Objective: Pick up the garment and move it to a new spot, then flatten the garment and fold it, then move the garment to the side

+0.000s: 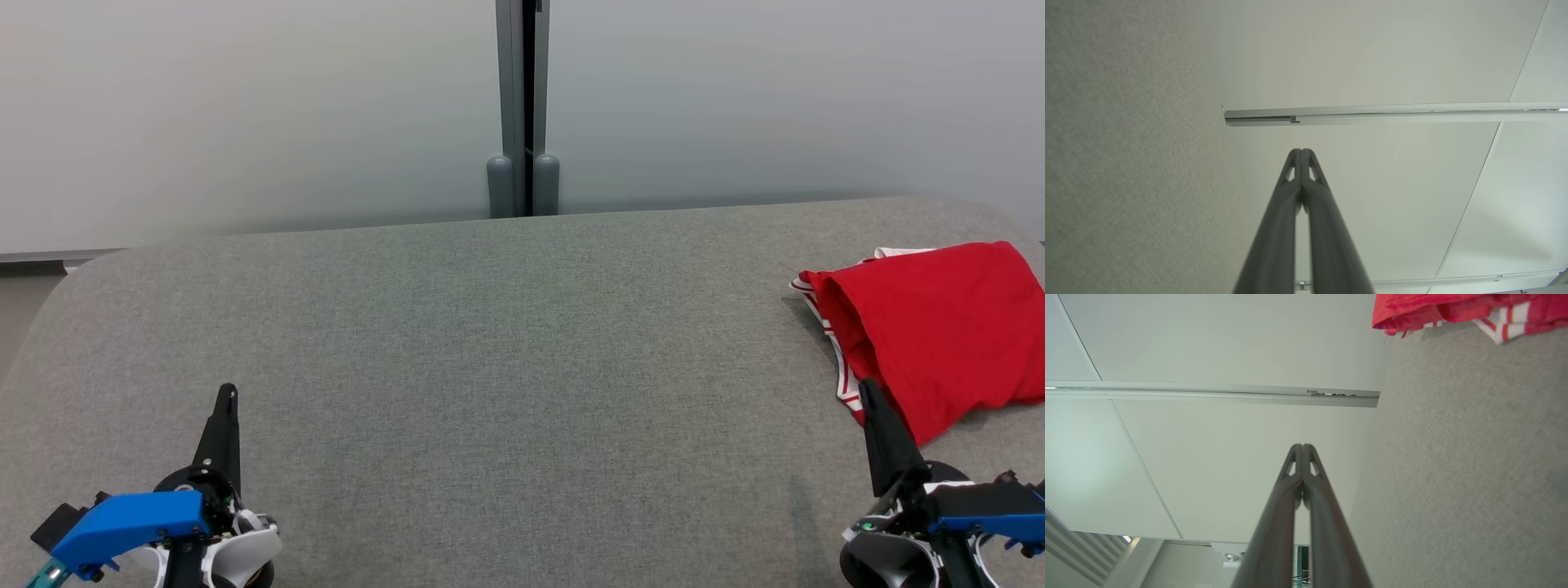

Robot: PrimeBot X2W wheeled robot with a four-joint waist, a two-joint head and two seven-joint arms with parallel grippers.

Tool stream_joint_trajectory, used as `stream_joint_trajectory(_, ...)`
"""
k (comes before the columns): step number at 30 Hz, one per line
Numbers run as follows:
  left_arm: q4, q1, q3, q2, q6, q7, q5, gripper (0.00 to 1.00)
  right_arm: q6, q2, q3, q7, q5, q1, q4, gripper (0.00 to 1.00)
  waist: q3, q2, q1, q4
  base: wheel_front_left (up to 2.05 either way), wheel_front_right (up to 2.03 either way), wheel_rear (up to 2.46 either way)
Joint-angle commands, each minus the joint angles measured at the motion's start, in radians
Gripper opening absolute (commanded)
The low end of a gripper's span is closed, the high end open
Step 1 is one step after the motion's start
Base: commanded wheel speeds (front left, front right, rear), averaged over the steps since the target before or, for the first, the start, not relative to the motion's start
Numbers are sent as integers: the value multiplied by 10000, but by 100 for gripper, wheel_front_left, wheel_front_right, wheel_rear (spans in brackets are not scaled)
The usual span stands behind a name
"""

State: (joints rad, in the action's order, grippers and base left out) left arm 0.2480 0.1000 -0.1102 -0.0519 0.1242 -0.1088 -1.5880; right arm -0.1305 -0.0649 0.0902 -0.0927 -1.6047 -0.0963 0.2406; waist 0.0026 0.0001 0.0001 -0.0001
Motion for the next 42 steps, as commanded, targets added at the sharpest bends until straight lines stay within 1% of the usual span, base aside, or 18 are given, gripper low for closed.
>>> stream_joint_trajectory(1, -42, 138, -58, 18, 103, -64, -146, 0, -4, -17, 35, -46, -158, -150, 33, 0, 1, -1, -1, 0, 0, 0, 0)
stream_joint_trajectory(4, -47, 161, -93, 35, 101, -104, -272, 0, -4, -11, 48, -69, -300, -177, 61, 0, 5, -1, -1, 1, 0, 0, 0)
stream_joint_trajectory(42, -45, 142, -79, 31, 99, -93, -262, 0, -4, 59, 130, -133, -189, -187, 57, 0, 5, -1, -1, 1, 0, 0, 0)
